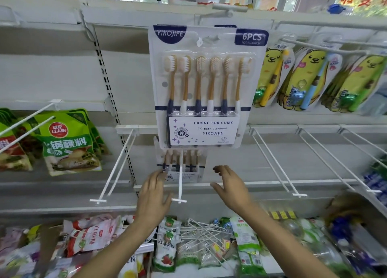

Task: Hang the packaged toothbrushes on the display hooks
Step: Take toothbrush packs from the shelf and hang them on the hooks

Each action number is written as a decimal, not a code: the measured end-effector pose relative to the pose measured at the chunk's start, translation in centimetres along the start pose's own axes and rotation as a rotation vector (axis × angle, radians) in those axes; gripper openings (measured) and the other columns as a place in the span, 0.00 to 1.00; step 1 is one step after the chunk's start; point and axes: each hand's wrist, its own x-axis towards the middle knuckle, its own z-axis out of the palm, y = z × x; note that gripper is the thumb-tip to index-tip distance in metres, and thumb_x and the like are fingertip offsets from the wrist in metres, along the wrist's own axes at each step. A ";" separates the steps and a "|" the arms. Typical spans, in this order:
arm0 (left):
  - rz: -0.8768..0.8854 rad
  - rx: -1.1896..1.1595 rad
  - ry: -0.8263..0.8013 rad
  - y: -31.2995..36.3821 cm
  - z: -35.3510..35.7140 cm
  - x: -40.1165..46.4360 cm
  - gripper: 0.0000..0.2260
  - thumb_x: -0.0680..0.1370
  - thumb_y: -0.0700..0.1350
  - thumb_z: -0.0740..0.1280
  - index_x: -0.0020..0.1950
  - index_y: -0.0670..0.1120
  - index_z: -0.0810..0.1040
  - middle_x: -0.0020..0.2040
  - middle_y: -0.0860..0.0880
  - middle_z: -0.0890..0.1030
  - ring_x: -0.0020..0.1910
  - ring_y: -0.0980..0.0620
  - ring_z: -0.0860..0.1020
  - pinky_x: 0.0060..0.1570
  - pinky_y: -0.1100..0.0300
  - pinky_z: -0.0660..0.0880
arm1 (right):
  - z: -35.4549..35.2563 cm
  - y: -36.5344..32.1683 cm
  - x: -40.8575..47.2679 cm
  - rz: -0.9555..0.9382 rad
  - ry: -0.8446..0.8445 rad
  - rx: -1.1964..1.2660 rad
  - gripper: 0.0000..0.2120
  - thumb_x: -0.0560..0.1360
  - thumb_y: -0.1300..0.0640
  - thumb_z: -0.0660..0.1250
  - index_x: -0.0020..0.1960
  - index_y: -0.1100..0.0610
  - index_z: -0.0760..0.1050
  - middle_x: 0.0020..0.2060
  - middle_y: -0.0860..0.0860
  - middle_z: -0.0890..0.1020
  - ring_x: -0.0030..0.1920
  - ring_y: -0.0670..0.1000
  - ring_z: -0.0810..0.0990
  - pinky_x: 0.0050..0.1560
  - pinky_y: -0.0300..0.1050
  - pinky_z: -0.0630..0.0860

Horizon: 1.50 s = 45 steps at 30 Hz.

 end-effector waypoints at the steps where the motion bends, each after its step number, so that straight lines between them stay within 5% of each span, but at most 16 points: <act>1: 0.077 0.017 -0.006 0.3 -0.1 -0.4 0.34 0.71 0.43 0.75 0.75 0.46 0.66 0.73 0.48 0.68 0.71 0.46 0.66 0.69 0.47 0.70 | -0.4 -0.1 -1.1 -0.024 0.015 -0.025 0.22 0.79 0.51 0.68 0.70 0.54 0.69 0.64 0.51 0.76 0.62 0.54 0.77 0.55 0.53 0.78; 10: 0.425 0.020 -0.098 6.9 -0.4 -3.3 0.28 0.76 0.54 0.68 0.74 0.52 0.65 0.71 0.51 0.68 0.67 0.49 0.70 0.62 0.48 0.75 | -4.8 -0.6 -11.2 -0.107 0.187 -0.185 0.23 0.77 0.53 0.69 0.70 0.54 0.71 0.64 0.50 0.76 0.64 0.52 0.74 0.62 0.47 0.73; 14: 0.500 0.008 -0.135 11.3 -0.1 -4.2 0.30 0.77 0.55 0.66 0.76 0.51 0.61 0.73 0.52 0.65 0.73 0.51 0.62 0.73 0.50 0.64 | -7.3 0.5 -16.1 -0.041 0.254 -0.250 0.24 0.77 0.51 0.69 0.70 0.54 0.71 0.64 0.49 0.77 0.65 0.51 0.73 0.63 0.45 0.71; 24: 0.835 -0.089 -0.137 25.2 -0.3 -7.4 0.25 0.74 0.57 0.64 0.70 0.51 0.70 0.65 0.52 0.73 0.65 0.51 0.71 0.65 0.56 0.68 | -15.0 4.2 -27.4 0.187 0.351 -0.311 0.27 0.76 0.52 0.71 0.72 0.58 0.69 0.64 0.51 0.76 0.64 0.52 0.73 0.64 0.45 0.72; 45: 1.042 -0.137 -0.030 55.8 4.3 -12.8 0.25 0.72 0.54 0.70 0.67 0.49 0.72 0.63 0.50 0.75 0.61 0.49 0.73 0.60 0.52 0.73 | -35.1 18.3 -46.9 0.415 0.466 -0.483 0.29 0.75 0.50 0.73 0.72 0.58 0.70 0.66 0.51 0.75 0.67 0.53 0.72 0.69 0.47 0.69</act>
